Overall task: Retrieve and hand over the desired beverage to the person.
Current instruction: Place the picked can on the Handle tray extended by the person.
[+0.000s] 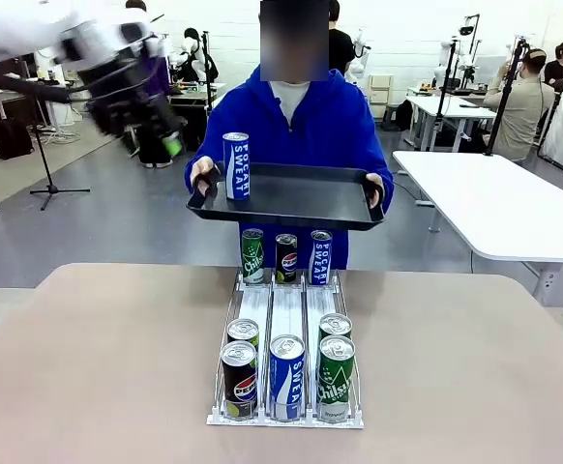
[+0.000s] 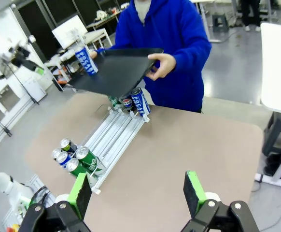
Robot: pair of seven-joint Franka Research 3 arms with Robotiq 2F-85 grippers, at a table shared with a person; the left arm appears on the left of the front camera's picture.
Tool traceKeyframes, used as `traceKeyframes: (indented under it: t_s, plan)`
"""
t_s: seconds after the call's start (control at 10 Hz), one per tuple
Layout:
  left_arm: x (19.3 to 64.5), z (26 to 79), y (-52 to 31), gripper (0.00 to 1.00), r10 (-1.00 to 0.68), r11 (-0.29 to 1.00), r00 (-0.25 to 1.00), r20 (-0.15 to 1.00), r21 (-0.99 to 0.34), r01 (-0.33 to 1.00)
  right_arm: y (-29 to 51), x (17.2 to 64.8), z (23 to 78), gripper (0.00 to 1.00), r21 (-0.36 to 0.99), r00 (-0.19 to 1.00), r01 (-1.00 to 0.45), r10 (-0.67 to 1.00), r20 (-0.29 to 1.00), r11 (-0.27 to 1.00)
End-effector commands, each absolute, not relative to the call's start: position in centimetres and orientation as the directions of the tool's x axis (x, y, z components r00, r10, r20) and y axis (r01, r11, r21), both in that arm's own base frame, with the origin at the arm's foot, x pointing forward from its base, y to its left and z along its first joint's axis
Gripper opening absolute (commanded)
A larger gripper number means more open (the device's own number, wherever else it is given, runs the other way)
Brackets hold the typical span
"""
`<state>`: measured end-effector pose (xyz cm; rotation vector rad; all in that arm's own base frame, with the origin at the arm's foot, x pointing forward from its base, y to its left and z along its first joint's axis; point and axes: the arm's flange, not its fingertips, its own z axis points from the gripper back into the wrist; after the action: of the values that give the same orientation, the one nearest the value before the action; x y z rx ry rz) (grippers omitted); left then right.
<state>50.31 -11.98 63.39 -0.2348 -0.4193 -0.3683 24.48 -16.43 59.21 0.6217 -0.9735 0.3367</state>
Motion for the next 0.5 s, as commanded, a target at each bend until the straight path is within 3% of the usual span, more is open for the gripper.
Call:
traceKeyframes:
  t_s: [0.0, 0.4]
  plan:
    - [46.4, 61.3, -9.3, 1.0, -0.292, 0.895, 0.869, 0.4, -0.207, 0.395, -16.3, 24.6, 59.1, 1.0, 0.338, 0.526, -0.542, -0.004, 0.851, 0.769]
    - [44.7, 62.1, -6.9, 1.0, -0.211, 0.913, 0.914, 0.346, -0.264, 0.31, -16.3, 24.6, 59.1, 1.0, 0.338, 0.526, -0.542, -0.004, 0.851, 0.769]
